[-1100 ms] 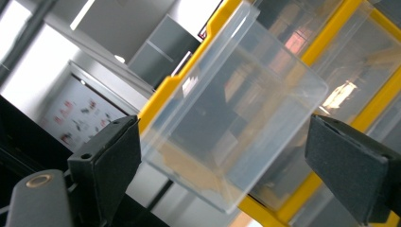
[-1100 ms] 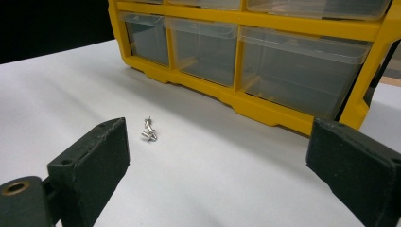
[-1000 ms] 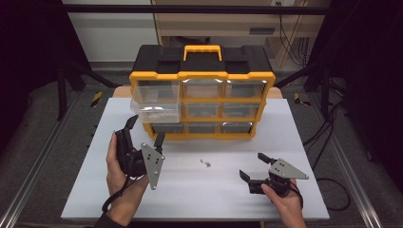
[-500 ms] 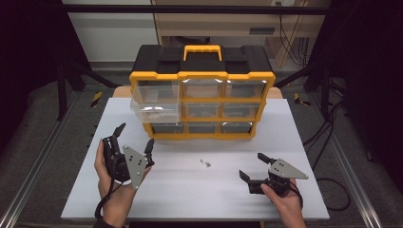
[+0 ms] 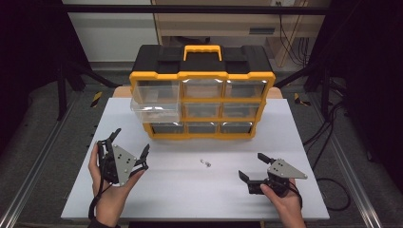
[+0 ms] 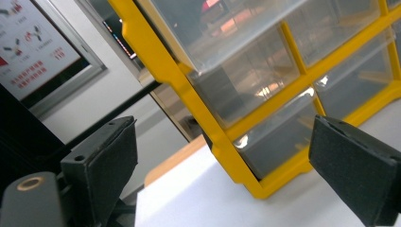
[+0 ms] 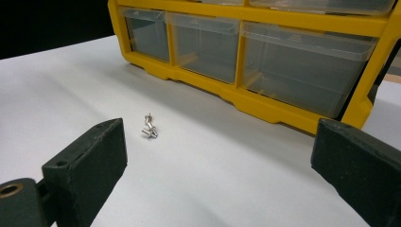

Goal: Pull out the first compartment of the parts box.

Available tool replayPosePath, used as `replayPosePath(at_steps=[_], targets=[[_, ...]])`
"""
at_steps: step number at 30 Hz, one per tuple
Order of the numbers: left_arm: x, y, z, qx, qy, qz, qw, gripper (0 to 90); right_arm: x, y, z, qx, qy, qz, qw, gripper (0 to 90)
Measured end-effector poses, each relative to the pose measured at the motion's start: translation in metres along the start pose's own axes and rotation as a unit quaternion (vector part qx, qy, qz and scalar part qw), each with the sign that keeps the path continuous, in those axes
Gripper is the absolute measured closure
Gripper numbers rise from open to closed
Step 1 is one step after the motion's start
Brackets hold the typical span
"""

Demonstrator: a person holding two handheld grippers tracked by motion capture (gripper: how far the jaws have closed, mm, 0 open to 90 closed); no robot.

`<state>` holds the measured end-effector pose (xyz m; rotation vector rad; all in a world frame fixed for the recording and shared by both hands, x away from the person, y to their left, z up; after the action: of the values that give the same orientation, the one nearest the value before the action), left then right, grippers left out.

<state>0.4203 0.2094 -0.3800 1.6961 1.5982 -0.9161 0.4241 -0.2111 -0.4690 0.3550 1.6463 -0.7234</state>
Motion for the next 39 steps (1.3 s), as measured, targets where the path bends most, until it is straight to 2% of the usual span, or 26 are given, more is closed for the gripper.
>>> replayPosePath(at_steps=[6,10,13,16,19,23,28,29,31,33,35,37,39], targets=[[0.005,0.000,0.003,0.015,-0.006,-0.003,0.9999,7.5,0.001,0.000,0.001,0.003,-0.001,-0.003,1.0000,4.8],[0.012,0.002,0.005,0.033,-0.021,-0.010,0.9992,5.9,0.001,0.000,0.001,0.003,-0.002,-0.003,1.0000,5.1],[0.017,0.004,0.005,0.038,-0.021,-0.009,0.9990,4.5,0.000,0.000,0.001,0.003,-0.003,-0.002,1.0000,5.1],[0.023,0.007,0.008,0.043,-0.027,-0.018,0.9986,3.3,-0.001,-0.001,0.000,0.001,0.001,-0.001,1.0000,4.1],[0.029,0.010,0.012,0.051,-0.021,-0.020,0.9983,2.8,-0.001,-0.002,0.000,0.004,0.003,-0.005,1.0000,4.0],[0.038,0.013,0.015,0.067,-0.044,-0.020,0.9965,2.7,-0.002,-0.001,-0.001,0.005,0.001,-0.009,0.9999,3.9],[0.045,0.015,0.016,0.084,-0.064,-0.007,0.9944,2.7,-0.001,0.003,-0.003,0.002,-0.003,-0.022,0.9998,4.0],[0.047,0.015,0.016,0.087,-0.067,-0.004,0.9940,2.7,-0.001,0.003,-0.004,0.003,0.004,-0.028,0.9996,4.2],[0.049,0.015,0.017,0.080,-0.049,-0.005,0.9956,2.5,-0.001,0.004,-0.004,0.008,0.012,-0.044,0.9989,4.6],[0.052,0.015,0.020,0.086,-0.055,-0.005,0.9948,2.1,-0.002,0.006,-0.005,0.015,0.016,-0.058,0.9981,4.9],[0.056,0.016,0.023,0.094,-0.049,-0.012,0.9943,2.0,-0.003,0.007,-0.005,0.021,0.013,-0.069,0.9973,5.2],[0.058,0.017,0.022,0.098,-0.053,-0.010,0.9938,2.0,-0.006,0.010,-0.004,0.024,0.015,-0.079,0.9965,6.2],[0.060,0.017,0.022,0.101,-0.068,-0.012,0.9924,1.9,-0.010,0.012,-0.004,0.028,0.027,-0.085,0.9956,7.3]])
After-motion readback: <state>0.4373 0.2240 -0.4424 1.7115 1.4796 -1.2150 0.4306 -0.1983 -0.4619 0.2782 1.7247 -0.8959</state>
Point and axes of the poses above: each handheld gripper's, and its own axes: y roughly forward along the jaws, x roughly out of its underside, z roughly to its right, the point moved 2 cm from there along y, roughly forward along the jaws, and after that the axes turned 11 degrees about -x, right-handed, at the moved point
